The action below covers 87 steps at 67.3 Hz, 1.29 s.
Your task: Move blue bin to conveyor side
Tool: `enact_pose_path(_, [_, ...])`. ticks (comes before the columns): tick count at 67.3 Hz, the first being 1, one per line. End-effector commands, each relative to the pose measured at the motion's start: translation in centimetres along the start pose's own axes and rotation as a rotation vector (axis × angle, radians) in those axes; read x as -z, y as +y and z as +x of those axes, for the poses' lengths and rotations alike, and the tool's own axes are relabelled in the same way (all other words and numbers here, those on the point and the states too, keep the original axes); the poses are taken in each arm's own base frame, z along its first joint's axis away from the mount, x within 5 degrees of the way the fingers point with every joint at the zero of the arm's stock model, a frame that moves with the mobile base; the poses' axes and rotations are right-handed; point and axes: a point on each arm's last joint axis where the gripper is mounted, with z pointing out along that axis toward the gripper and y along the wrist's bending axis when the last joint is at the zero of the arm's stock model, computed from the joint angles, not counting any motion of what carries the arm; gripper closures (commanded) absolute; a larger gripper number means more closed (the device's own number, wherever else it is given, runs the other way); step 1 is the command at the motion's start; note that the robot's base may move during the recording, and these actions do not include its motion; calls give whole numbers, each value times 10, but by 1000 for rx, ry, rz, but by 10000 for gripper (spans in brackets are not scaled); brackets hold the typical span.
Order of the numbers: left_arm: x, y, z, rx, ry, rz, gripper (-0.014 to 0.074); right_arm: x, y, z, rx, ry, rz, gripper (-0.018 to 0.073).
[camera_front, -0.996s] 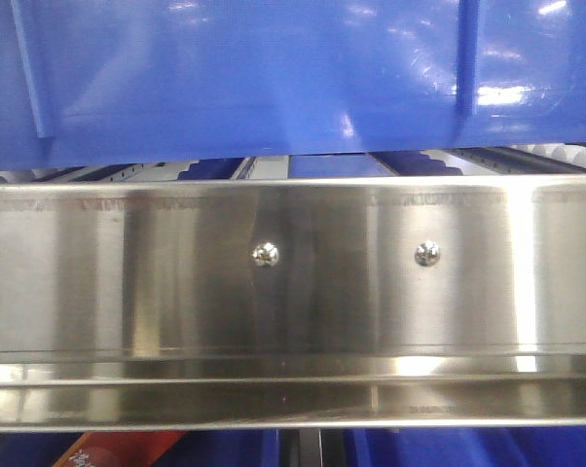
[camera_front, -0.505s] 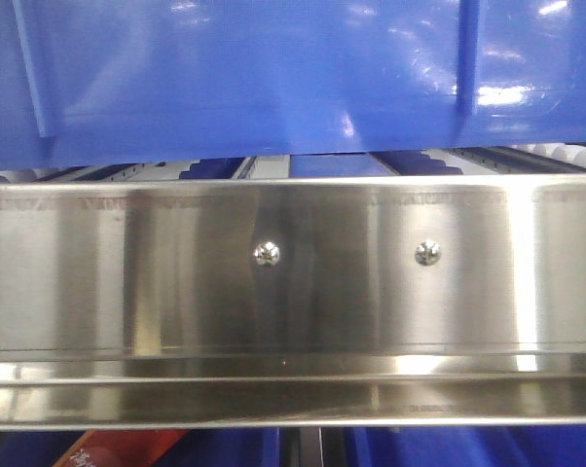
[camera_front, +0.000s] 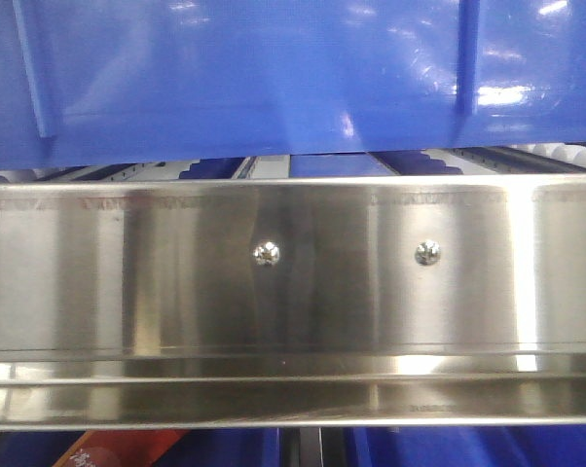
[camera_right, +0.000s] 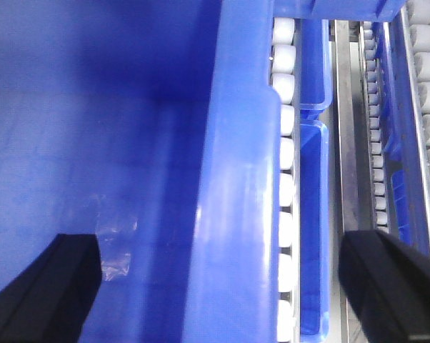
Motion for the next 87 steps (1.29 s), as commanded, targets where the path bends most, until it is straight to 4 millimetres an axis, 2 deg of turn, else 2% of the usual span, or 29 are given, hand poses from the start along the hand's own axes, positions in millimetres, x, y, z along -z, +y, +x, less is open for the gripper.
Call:
enact_pose_path(1, [-5, 0, -1, -1, 4, -3, 29, 5, 0, -2, 3, -27, 2, 0])
enact_pose_path(16, [-9, 0, -1, -3, 13, -8, 31, 5, 0, -2, 3, -27, 2, 10])
enact_pose_path(23, [-10, 0, -1, -3, 15, -8, 90, 5, 0, -2, 3, -27, 2, 132])
enact_pose_path(29, [-11, 0, -1, -3, 17, -8, 248, 5, 0, -2, 3, -27, 2, 336])
enact_pose_path(34, [-11, 1, -1, -5, 17, -12, 451, 5, 0, -2, 3, -27, 2, 554])
enact_pose_path(36, [-11, 1, -1, -7, 16, -18, 572, 5, 0, -2, 3, -27, 2, 641])
enact_pose_path(38, [-11, 1, -1, -7, 16, -18, 645, 5, 0, -2, 3, -27, 2, 677])
enact_pose_path(44, [-11, 1, -1, -9, 15, -22, 571, 5, 0, -2, 3, -27, 2, 620])
enact_pose_path(57, [-1, 2, -1, -8, -8, -19, 604, 14, 1, -1, 4, -47, 1, 631])
enact_pose_path(65, [25, 3, 1, -5, -67, -12, 604, 35, 2, 0, 7, -99, -2, 631])
enact_pose_path(75, [63, 5, 8, 1, -149, 1, 604, 69, 3, 2, 15, -188, 2, 631])
enact_pose_path(87, [111, 4, 22, -9, -259, 26, 604, 116, 5, 14, 21, -298, -5, 631])
